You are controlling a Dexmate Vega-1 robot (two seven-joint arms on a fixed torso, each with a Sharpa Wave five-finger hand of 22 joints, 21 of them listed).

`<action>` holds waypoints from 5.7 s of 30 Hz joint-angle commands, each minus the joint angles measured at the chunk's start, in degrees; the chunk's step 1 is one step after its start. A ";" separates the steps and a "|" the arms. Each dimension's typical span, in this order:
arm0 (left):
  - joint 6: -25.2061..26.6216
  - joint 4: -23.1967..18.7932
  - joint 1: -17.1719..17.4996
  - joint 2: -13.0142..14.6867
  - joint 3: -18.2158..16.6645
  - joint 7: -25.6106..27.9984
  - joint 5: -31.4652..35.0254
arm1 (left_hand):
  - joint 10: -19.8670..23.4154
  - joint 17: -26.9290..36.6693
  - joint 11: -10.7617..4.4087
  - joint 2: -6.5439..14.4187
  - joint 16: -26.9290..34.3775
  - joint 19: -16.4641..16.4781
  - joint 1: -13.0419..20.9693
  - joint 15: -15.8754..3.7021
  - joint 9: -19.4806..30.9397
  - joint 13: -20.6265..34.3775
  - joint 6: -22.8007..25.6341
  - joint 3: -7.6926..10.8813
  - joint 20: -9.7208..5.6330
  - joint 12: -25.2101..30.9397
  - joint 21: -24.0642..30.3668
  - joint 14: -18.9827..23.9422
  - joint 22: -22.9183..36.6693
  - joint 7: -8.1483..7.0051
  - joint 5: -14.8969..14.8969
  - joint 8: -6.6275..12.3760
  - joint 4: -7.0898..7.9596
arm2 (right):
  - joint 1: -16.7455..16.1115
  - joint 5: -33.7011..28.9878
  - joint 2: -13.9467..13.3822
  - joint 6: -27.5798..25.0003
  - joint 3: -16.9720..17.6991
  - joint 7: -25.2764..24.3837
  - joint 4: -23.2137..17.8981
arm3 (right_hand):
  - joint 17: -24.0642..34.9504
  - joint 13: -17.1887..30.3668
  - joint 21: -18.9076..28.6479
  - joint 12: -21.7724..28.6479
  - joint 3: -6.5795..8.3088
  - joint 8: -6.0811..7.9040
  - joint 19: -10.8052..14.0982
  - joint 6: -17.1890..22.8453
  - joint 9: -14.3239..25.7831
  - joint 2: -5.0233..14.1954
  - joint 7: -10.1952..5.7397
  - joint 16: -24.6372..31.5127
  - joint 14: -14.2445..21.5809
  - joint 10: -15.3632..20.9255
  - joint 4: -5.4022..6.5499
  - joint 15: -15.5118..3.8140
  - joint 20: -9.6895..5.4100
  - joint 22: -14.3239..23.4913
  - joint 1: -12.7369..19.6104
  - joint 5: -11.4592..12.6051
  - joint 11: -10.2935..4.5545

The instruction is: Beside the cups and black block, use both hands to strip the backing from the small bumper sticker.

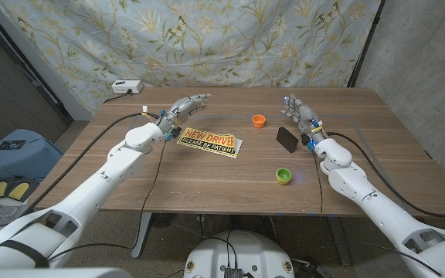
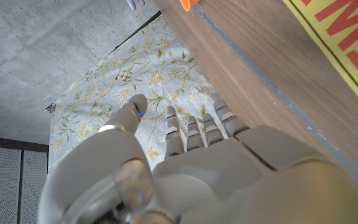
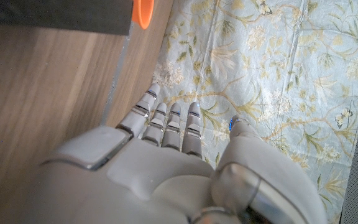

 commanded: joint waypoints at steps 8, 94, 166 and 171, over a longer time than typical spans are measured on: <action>2.98 -2.22 -6.29 3.81 5.32 -5.33 8.29 | 0.12 0.19 -0.30 -0.54 0.02 0.06 3.21 0.40 0.23 0.05 2.27 1.30 -0.21 0.12 -0.40 -0.66 0.14 -0.14 2.74 0.79 -0.18 | 1.28 -0.27 -0.05 0.23 0.37 1.14 1.35 | -0.07 0.04 0.21 0.21 0.57 0.37 0.42 0.68 -0.07 -0.12 0.02 0.26 0.39 0.12 -0.17 0.28 0.20 0.19 0.33 0.13 0.53; 8.89 -2.29 -34.48 0.80 25.88 -37.55 39.43 | -7.87 0.35 0.60 -5.57 -0.06 -6.13 17.39 2.48 0.80 0.26 2.49 0.41 -0.52 -0.89 -1.21 -8.94 0.14 -2.95 8.57 -0.02 0.13 | -6.02 -0.23 -3.87 2.22 3.79 -5.34 -7.21 | -0.03 0.09 0.41 0.15 1.81 0.60 0.75 1.28 -0.25 0.00 0.30 0.61 0.50 -0.50 -1.08 0.66 0.13 0.22 -0.01 0.23 1.36; -0.15 22.46 -42.80 -13.56 34.79 -44.56 46.92 | -8.05 0.33 0.57 -5.18 0.23 -6.38 21.61 2.15 1.11 0.15 5.62 -1.80 -0.87 -0.10 -0.76 -9.12 0.21 -3.73 8.56 0.88 0.81 | -5.43 0.48 -2.08 4.62 4.19 -4.38 -2.41 | 0.19 0.15 0.40 0.19 2.41 0.54 0.66 1.24 -0.28 0.08 0.23 0.86 0.25 -0.75 -1.90 0.65 0.12 0.23 -0.22 0.35 1.40; -0.50 22.15 -42.76 -13.62 35.03 -43.80 47.77 | -7.36 0.32 0.65 -5.11 0.47 -5.71 22.14 1.86 1.27 0.14 7.89 -2.29 -1.14 0.23 -0.46 -8.35 0.22 -4.57 8.52 1.66 0.85 | -5.53 0.59 -2.02 4.76 4.28 -4.37 -2.18 | 0.19 0.15 0.42 0.18 2.44 0.52 0.70 1.19 -0.28 0.04 0.25 0.89 0.31 -0.79 -1.97 0.69 0.10 0.23 -0.22 0.36 1.43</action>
